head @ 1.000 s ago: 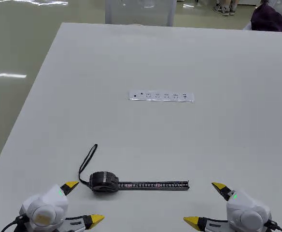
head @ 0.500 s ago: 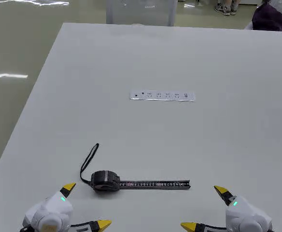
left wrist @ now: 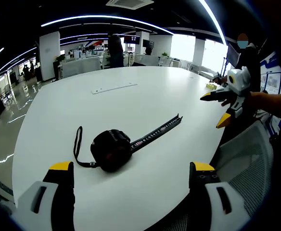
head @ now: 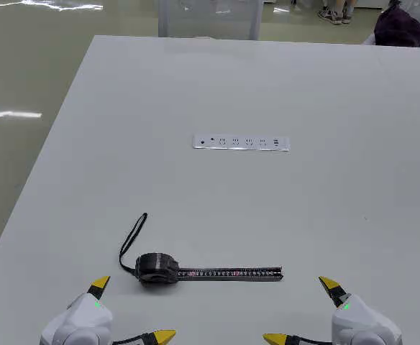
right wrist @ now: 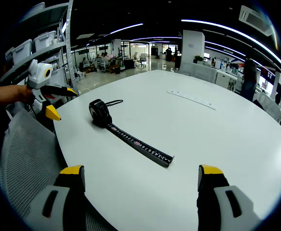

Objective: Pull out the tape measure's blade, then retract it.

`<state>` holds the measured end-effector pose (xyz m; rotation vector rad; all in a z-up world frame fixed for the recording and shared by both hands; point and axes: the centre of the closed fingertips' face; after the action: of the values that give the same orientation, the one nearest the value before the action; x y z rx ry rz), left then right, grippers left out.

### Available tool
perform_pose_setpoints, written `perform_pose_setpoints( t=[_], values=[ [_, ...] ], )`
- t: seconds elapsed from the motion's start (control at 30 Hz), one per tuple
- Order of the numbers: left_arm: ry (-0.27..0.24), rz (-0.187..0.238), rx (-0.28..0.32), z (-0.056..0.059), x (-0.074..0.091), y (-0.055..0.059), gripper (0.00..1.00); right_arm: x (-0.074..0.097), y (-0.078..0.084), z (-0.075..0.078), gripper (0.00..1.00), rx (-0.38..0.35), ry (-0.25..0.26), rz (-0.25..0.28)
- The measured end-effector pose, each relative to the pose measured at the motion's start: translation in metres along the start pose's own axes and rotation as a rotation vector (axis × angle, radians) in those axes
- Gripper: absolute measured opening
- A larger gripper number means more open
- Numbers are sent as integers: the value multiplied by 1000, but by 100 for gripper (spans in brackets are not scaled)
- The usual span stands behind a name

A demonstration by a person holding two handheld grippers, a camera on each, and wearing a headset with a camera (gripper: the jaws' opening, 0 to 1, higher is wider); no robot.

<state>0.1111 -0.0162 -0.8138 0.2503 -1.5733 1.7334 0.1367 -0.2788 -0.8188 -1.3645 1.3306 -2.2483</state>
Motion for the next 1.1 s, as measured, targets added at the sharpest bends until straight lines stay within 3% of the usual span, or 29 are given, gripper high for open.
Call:
perform_pose_setpoints(
  t=[0.23, 0.77, 1.1],
  values=[
    [-51, 31, 29, -3, 2, -2, 99, 0, -4, -5, 100, -13, 5, 10],
    [-104, 22, 76, -7, 2, 1, 99, -1, -3, -7, 100, -22, 0, 11],
    [-149, 26, 75, -7, 1, 3, 99, -1, 0, -6, 99, -28, -12, 16]
  ],
)
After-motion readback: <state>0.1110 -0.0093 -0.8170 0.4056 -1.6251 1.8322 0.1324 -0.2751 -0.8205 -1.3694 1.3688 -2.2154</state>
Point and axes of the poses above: the centre of the closed fingertips' face, and the gripper's own axes: x roughly backward along the fingers, z roughly to its right, y roughly out of its underside, and after that the axes turned 13 degrees about x, right-handed
